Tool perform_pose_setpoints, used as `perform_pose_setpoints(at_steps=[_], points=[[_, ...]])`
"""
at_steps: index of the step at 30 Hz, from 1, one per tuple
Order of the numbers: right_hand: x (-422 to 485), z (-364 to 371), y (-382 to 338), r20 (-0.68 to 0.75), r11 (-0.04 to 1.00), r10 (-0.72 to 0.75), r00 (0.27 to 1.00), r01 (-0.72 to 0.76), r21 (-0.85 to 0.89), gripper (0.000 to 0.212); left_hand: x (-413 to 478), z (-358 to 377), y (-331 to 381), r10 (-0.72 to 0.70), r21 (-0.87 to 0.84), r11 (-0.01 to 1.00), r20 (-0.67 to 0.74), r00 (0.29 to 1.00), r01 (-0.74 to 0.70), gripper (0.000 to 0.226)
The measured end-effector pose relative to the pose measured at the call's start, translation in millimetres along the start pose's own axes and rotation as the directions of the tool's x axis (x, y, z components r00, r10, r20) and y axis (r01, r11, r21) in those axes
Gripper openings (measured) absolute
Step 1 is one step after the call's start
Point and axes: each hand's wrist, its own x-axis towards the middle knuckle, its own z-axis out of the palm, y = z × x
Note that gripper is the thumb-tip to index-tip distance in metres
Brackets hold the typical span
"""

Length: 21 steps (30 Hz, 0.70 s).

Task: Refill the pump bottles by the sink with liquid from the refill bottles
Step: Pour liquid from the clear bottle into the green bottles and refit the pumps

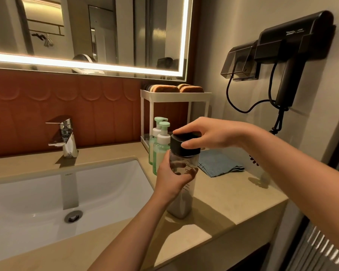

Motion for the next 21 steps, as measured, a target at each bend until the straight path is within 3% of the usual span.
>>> perform_pose_setpoints(at_steps=[5,8,10,13,18,19,21], points=[[17,6,-10,-0.255,0.955,-0.002,0.967,-0.074,-0.287,0.047,-1,0,0,0.003,-0.010,1.000,0.005,1.000,-0.003,0.064],[28,20,-12,-0.481,0.839,-0.002,0.877,-0.260,-0.478,0.050,-2,0,-1,0.001,-0.020,1.000,-0.009,1.000,-0.001,0.065],[33,28,-8,-0.564,0.829,-0.005,0.826,-0.312,-0.464,0.053,-3,0,-1,-0.002,-0.013,1.000,-0.012,1.000,0.002,0.063],[40,40,-5,-0.436,0.977,0.105,0.894,-0.174,-0.122,0.047,-2,0,0,-0.046,-0.055,0.997,-0.001,0.999,0.046,0.062],[21,29,-9,-0.093,0.950,0.118,0.989,-0.085,0.301,0.037,-2,-2,1,0.003,-0.045,0.999,0.022,1.000,-0.002,0.060],[14,24,-7,-0.014,0.932,0.115,0.993,-0.103,0.347,0.036,-2,-3,1,0.014,-0.041,0.999,0.032,0.999,-0.013,0.059],[2,16,-3,0.064,0.962,0.071,0.995,-0.086,0.259,0.043,0,-4,0,0.028,-0.050,0.998,0.050,0.998,-0.026,0.060]])
